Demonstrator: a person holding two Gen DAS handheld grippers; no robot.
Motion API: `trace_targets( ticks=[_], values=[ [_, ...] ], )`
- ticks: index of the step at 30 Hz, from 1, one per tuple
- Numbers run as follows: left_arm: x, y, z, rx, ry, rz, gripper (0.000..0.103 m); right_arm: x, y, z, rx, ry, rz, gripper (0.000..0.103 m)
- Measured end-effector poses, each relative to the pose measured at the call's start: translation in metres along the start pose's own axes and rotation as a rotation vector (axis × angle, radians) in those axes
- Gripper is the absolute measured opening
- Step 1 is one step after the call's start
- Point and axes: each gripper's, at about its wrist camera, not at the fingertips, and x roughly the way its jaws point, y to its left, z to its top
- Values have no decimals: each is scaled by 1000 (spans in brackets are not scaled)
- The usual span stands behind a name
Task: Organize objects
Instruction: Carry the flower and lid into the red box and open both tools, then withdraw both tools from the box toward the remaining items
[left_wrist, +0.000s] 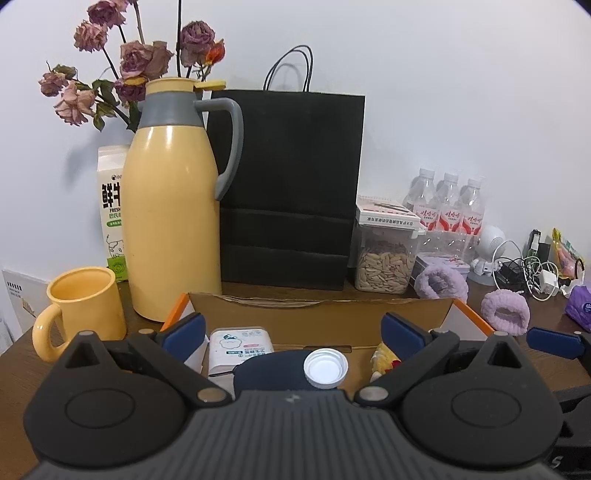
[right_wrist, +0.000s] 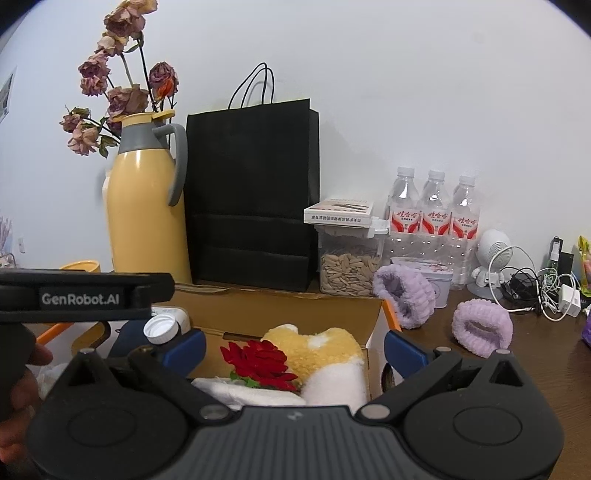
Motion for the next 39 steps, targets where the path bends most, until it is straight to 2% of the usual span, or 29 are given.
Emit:
trace_targets(
  ticks=[8,11,17,28,39],
  values=[
    [-24,12,-15,12,-28,-4,103,-28,4,-13,-37,-25,0,103],
    [-35,16,-24,14,-37,-3,103,-41,3,-20,-23,-60,-28,103],
    [-51,17,-41,40,-15,-1,103,-63,5,-32,-39,-79,-24,103],
    [-78,18,-62,71,20,-5,103,-92,12,-54,-79,-54,-5,103],
    [-92,36,-78,41,114,35,103,-101,21,-75,-98,57,49,103]
  ],
)
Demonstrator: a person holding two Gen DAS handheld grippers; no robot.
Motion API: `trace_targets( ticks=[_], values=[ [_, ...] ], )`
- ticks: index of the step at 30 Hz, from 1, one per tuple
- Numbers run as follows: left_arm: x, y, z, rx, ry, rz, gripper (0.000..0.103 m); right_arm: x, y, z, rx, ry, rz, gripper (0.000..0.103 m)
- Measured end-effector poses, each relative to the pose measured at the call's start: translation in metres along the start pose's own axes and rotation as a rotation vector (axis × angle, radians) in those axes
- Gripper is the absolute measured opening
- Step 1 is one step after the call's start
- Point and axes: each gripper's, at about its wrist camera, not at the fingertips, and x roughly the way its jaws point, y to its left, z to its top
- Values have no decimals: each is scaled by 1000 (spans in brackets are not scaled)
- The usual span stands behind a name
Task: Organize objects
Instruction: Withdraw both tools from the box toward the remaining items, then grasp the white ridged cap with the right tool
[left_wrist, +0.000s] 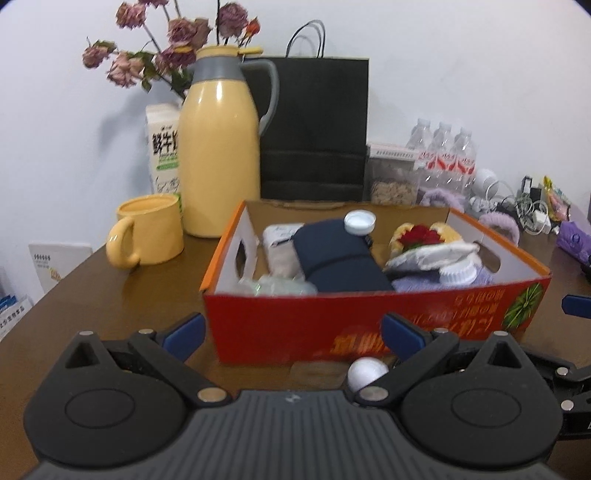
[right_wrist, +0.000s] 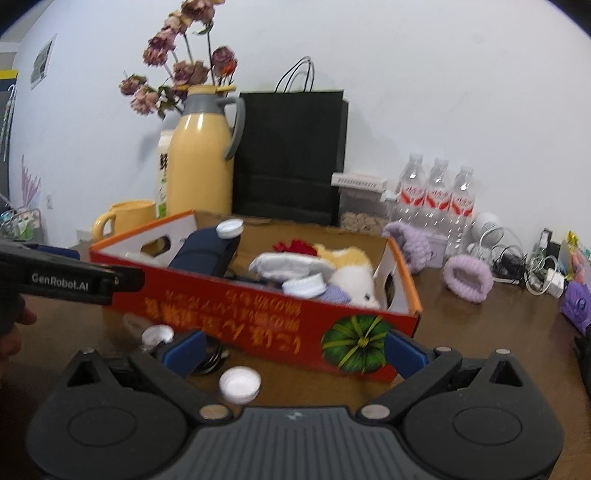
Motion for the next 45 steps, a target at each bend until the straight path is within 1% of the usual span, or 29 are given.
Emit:
trace_targets(
  ticks=[4,7,10,12,14,15,16,17,18,19,21,22,23,28,30,34,39,45],
  values=[
    [0,5,-8,-1,49,1,103,4,5,-4,-11,45,34,100],
    [0,7,-10,-2,70,2,103,10,9,-5,-23,85,52,94],
    [2,8,-13,1,96,6,103,17,11,-7,-15,127,63,82],
    [4,8,-14,2,115,6,103,21,10,-7,9,149,79,79],
    [5,8,-15,4,129,6,103,26,11,-7,18,171,90,78],
    [5,8,-15,5,134,6,103,30,12,-6,22,185,93,76],
    [6,7,-15,5,138,6,103,33,12,-6,26,199,94,69],
    [6,7,-16,6,140,5,103,36,13,-6,29,213,97,65],
    [6,7,-16,7,142,5,103,40,13,-7,34,230,103,58],
    [6,7,-16,7,144,5,103,41,12,-6,44,229,110,56],
    [8,7,-16,8,150,7,103,41,13,-6,44,225,108,42],
    [8,7,-16,8,153,8,103,41,14,-6,43,223,110,32],
    [9,7,-16,7,157,10,103,40,14,-5,43,220,111,27],
    [13,8,-17,0,175,23,103,38,12,-5,54,205,109,27],
    [15,9,-17,-6,180,34,103,34,11,-4,58,176,95,27],
    [21,13,-16,-32,187,86,103,26,12,-3,42,121,61,27],
    [31,19,-13,-67,191,118,103,23,14,-2,30,104,58,27],
    [39,16,-10,-53,198,126,103,19,16,-2,23,91,72,27]
  ],
)
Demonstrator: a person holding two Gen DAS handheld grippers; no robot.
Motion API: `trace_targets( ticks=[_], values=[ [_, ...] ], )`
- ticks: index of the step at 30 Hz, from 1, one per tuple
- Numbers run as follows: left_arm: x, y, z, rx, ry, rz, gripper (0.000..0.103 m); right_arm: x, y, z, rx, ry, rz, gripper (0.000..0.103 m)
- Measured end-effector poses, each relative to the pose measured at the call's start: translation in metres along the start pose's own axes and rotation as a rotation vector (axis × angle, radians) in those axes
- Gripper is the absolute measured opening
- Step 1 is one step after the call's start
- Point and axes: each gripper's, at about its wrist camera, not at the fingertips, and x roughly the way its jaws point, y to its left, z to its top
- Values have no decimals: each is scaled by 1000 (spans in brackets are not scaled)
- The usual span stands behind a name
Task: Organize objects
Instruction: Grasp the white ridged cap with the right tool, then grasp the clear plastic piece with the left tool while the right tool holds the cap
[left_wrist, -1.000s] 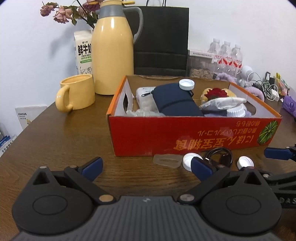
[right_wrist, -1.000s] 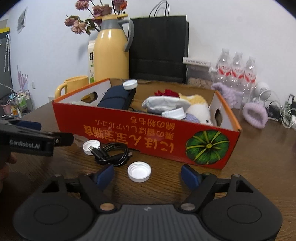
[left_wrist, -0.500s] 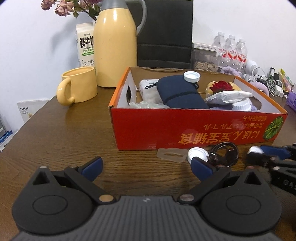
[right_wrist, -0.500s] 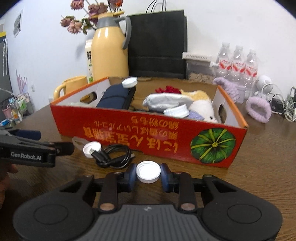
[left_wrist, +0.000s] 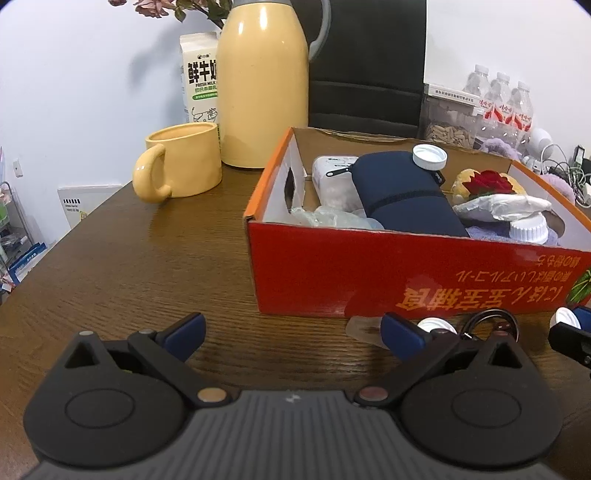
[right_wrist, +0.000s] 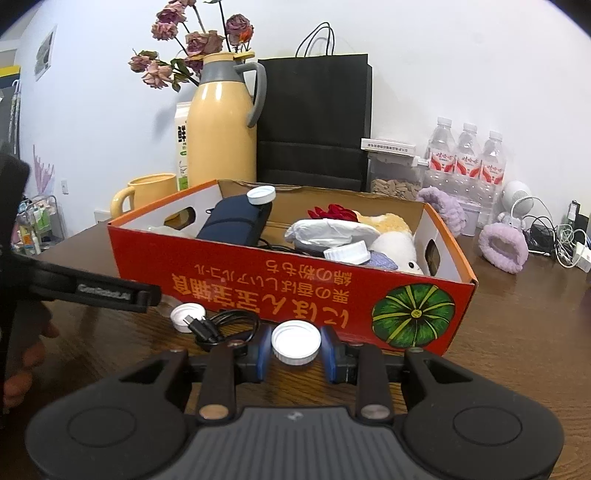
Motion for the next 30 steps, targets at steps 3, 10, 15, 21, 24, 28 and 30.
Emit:
trace_targets(
  ticks=[3,10,15,21,24,28,30],
  values=[
    [1,-3,0,9,-4,4,100,-1,0,0,-1,-6,5,27],
    [1,-10,-3,24,-2,-8,81,-4,2,0,1,-16,11,27],
    [-5,-13,-5,30,-8,-73,48,-6,2,0,0,-21,15,27],
    [-12,-23,-8,63,-17,-140,8,-6,2,0,0,-22,14,27],
    [-15,-22,-9,72,-25,-143,5,-6,2,0,0,-24,14,27],
    [-25,-20,-10,75,-66,-143,5,-8,1,1,0,-31,13,27],
    [-32,-18,-11,76,-98,-139,5,-8,1,1,0,-34,12,27]
  ],
)
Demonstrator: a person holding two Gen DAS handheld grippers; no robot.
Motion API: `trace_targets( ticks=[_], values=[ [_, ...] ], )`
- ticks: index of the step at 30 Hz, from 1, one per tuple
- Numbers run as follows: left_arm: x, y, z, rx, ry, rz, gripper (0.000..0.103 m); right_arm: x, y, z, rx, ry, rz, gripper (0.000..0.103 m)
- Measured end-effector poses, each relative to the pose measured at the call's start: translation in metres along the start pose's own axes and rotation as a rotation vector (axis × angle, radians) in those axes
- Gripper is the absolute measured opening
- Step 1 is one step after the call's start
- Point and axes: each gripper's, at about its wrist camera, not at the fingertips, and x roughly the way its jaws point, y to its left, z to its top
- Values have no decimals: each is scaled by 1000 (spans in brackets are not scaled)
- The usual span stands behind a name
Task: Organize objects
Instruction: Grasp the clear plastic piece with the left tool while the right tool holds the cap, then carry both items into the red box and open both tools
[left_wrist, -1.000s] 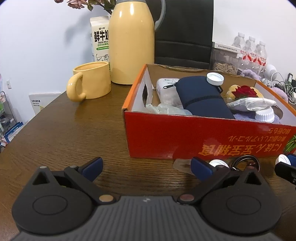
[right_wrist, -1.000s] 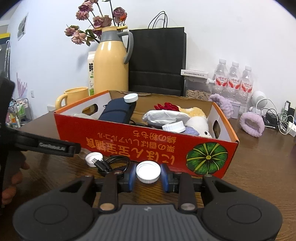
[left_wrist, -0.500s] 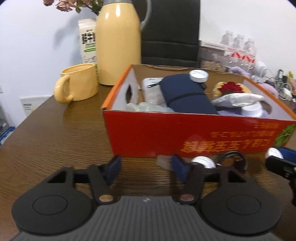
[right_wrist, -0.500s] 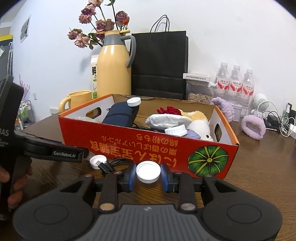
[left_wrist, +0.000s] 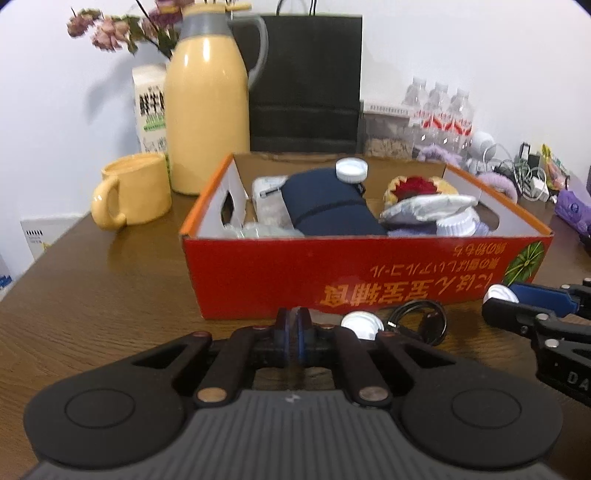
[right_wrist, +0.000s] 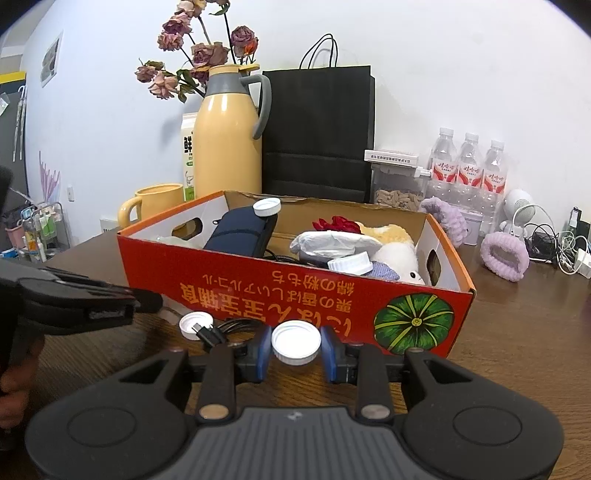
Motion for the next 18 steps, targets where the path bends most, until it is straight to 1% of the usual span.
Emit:
trace_targets(
  ticks=[4,10,14,18],
  values=[
    [-18,1,1,-7,-70,17,5,-1,-1,0,1,-8,-1,27],
    [-46,0,6,-21,-155,-3,5,-9,0,3,-1,-47,4,27],
    [-56,-4,19,-8,-200,-14,5,-20,2,11,-8,-97,16,27],
    [-60,-8,39,-2,-244,-23,5,-24,0,26,10,-140,24,27]
  ],
)
